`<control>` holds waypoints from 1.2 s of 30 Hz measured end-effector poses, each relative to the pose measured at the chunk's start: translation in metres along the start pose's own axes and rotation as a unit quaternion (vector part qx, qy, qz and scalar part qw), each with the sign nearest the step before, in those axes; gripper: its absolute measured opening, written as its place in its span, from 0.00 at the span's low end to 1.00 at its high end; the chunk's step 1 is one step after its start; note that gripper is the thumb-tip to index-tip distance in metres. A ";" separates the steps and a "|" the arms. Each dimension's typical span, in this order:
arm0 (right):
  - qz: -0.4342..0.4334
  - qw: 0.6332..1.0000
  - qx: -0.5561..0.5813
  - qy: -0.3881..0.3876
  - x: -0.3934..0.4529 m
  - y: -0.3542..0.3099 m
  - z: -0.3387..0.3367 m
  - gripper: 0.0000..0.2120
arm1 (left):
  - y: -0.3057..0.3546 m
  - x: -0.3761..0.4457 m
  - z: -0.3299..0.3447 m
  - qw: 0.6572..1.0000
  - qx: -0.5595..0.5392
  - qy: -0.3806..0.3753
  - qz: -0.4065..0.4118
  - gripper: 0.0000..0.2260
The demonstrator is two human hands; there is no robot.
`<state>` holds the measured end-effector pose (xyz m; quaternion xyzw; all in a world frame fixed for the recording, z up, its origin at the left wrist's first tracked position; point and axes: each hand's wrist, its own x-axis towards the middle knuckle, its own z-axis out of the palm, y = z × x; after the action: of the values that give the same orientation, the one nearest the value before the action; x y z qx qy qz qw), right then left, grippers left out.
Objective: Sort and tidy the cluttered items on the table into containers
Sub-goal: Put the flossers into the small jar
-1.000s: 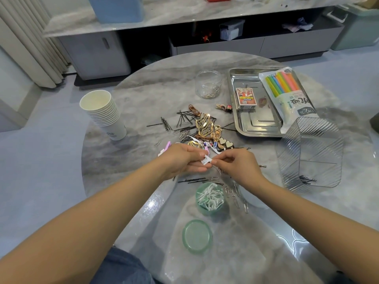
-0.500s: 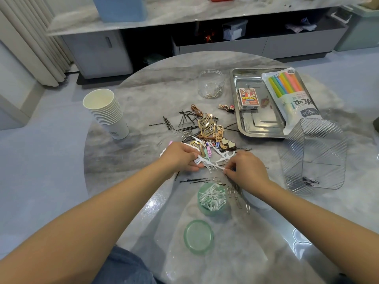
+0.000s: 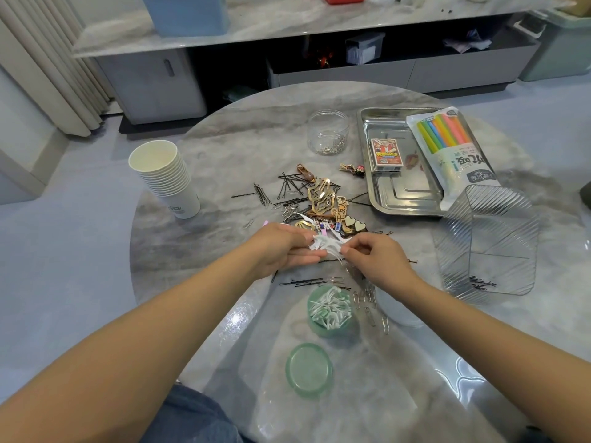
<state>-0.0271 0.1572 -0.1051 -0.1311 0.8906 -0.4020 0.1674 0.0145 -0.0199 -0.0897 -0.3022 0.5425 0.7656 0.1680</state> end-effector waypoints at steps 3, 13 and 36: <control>-0.028 0.998 -0.057 0.002 0.000 -0.001 -0.001 0.04 | -0.001 -0.003 0.002 1.000 0.018 -0.022 -0.007 0.06; -0.081 0.970 -0.221 0.052 -0.005 -0.007 -0.006 0.11 | -0.003 -0.002 0.005 0.961 0.257 0.010 0.098 0.09; -0.105 0.982 0.039 -0.153 -0.032 -0.052 -0.027 0.09 | 0.012 -0.078 0.009 0.852 0.410 0.032 0.323 0.09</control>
<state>-0.0037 0.1536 -0.0424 -0.2774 0.8196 -0.4267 0.2629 0.0645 -0.0106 -0.0285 -0.0382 0.8794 0.4746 0.0025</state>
